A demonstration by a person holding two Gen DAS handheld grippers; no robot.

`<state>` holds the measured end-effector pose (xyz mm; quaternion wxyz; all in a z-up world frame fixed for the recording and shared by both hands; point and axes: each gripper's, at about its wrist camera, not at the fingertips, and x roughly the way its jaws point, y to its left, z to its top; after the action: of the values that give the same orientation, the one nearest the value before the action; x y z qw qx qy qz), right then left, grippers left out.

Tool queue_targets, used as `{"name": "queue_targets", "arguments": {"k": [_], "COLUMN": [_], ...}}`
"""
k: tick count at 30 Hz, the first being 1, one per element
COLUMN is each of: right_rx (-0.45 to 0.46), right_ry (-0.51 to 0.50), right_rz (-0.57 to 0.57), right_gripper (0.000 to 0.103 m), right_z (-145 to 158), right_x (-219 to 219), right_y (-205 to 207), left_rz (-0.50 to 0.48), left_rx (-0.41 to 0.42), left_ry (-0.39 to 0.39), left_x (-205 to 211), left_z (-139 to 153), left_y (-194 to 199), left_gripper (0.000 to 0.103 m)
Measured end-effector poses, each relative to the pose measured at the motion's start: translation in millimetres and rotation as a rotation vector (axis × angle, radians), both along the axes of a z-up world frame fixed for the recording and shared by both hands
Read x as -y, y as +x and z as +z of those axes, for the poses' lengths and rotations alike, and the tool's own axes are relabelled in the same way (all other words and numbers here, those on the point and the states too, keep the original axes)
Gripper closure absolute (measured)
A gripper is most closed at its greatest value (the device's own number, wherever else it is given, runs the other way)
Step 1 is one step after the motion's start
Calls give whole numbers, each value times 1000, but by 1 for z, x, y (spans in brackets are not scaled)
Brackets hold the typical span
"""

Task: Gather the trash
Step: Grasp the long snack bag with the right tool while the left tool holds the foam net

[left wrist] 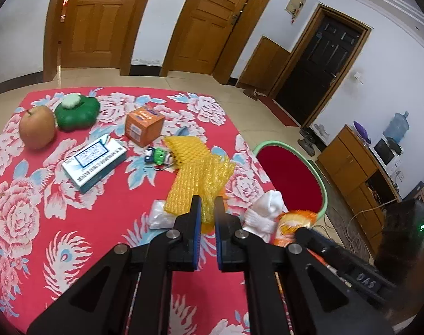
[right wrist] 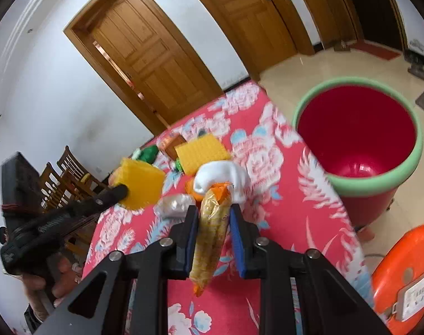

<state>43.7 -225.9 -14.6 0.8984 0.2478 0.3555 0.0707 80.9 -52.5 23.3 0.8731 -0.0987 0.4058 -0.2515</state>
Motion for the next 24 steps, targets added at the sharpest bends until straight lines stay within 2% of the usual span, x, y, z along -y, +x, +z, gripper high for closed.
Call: {"name": "queue_targets", "arguments": {"k": [7,13,19,24], "right_rx": [22,-91,-107,-106], "right_ry": [19,-48,-12,52], "right_rz": [13,-34,-64,-63], "right_gripper": [78,78,78,78], "right_z": [9,-15,-25,-31], "right_x": [9,17,35,44], "right_y": [-4,2,-2,-6], "left_rz": [-52,-115,-232,-305], "left_rx": [11,-3,-49,-151], "left_ry": [-11,-23,-53,-54], "left_x": [17,37,67,95], "left_z": [7,5,-6,-34], "left_y": [-7,-12,-19,-18], "left_gripper": [96,96,96,96]}}
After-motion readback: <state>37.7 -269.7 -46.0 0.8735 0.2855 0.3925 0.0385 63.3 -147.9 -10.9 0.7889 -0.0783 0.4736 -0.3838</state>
